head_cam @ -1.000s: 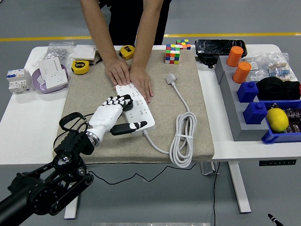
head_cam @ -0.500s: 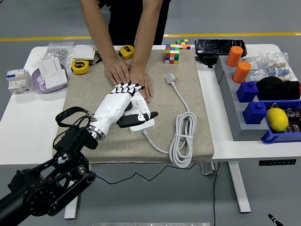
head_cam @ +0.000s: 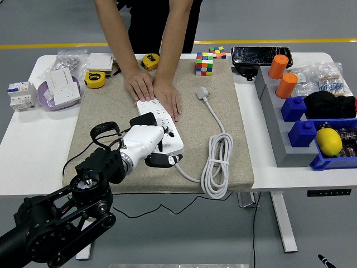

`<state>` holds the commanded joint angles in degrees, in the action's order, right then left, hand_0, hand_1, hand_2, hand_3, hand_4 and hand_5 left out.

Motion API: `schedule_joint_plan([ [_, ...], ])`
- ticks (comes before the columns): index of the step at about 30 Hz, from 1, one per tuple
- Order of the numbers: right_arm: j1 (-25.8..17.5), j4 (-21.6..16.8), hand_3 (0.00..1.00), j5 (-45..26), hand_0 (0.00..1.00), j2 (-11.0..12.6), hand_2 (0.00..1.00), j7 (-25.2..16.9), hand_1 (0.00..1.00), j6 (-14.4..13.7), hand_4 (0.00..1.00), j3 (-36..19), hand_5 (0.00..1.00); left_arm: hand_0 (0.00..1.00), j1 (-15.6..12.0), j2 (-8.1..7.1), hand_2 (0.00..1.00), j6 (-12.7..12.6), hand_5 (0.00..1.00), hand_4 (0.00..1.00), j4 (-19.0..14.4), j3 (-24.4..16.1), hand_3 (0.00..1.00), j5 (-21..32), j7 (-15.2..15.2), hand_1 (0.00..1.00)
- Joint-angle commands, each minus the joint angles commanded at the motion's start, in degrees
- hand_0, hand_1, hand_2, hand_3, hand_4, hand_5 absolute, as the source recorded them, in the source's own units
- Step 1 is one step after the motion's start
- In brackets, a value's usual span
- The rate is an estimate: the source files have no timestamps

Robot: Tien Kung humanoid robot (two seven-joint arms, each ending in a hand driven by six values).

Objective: Pick up the plug,place it near the board,insert it into the board,press the button

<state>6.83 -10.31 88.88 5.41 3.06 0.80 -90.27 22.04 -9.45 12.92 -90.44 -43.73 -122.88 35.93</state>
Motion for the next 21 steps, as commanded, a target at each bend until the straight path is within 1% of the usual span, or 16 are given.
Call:
schedule_joint_plan([
  [4, 0.0, 0.0, 0.768, -0.1, 0.819, 0.0, 0.737, 0.0, 0.738, 0.0, 0.998, 0.0, 0.924, 0.155, 0.2, 0.15, 0.157, -0.2, 0.132, 0.478, 1.2, 1.0, 0.826, 0.3, -0.1, 0.048],
  [5, 0.0, 0.0, 0.768, -0.2, 0.819, -0.1, 0.736, 0.0, 0.738, 0.0, 0.998, 0.0, 0.926, 0.154, 0.2, 0.28, 0.156, -0.3, 0.113, 0.455, 1.5, 1.0, 0.864, 0.2, -0.2, 0.047],
  [7, 0.0, 0.0, 0.768, -0.2, 0.819, -0.1, 0.736, 0.0, 0.738, 0.0, 0.998, 0.0, 0.926, 0.154, 0.3, 0.5, 0.156, -0.4, 0.113, 0.455, 2.2, 0.9, 0.864, 0.0, -0.2, 0.047],
  [10, 0.0, 0.0, 0.768, -0.2, 0.819, -0.1, 0.736, 0.0, 0.738, -0.1, 0.998, -0.1, 0.926, 0.154, 0.6, 0.65, 0.156, -1.2, 0.113, 0.455, 3.0, 1.0, 0.864, -0.1, -0.5, 0.047],
  [11, 0.1, 0.0, 0.768, -0.2, 0.818, 0.0, 0.736, 0.0, 0.738, 0.0, 0.998, -0.1, 0.929, 0.153, 0.7, 0.71, 0.156, -1.3, 0.112, 0.453, 3.1, 1.0, 0.901, -0.2, -0.5, 0.046],
  [15, 0.1, 0.0, 0.768, -0.3, 0.818, -0.1, 0.736, -0.1, 0.738, 0.0, 0.998, 0.0, 0.929, 0.153, 1.0, 1.07, 0.156, -1.2, 0.112, 0.453, 3.8, 1.0, 0.901, -0.3, -0.6, 0.046],
  [16, 0.2, 0.0, 0.768, -0.3, 0.818, -0.1, 0.736, -0.1, 0.738, -0.1, 0.998, -0.1, 0.929, 0.153, 1.1, 1.15, 0.156, -1.4, 0.112, 0.453, 4.2, 1.2, 0.901, -0.3, -0.7, 0.046],
  [17, 0.2, 0.0, 0.768, -0.3, 0.819, -0.1, 0.736, -0.1, 0.738, 0.0, 0.998, -0.1, 0.931, 0.153, 1.1, 1.22, 0.155, -1.5, 0.104, 0.446, 4.6, 1.3, 0.872, -0.3, -0.8, 0.045],
  [21, 0.2, 0.0, 0.768, -0.3, 0.819, -0.1, 0.736, -0.1, 0.738, -0.1, 0.998, -0.1, 0.931, 0.153, 1.1, 1.42, 0.155, -1.9, 0.104, 0.446, 6.5, 1.5, 0.872, -0.1, -1.4, 0.045],
])
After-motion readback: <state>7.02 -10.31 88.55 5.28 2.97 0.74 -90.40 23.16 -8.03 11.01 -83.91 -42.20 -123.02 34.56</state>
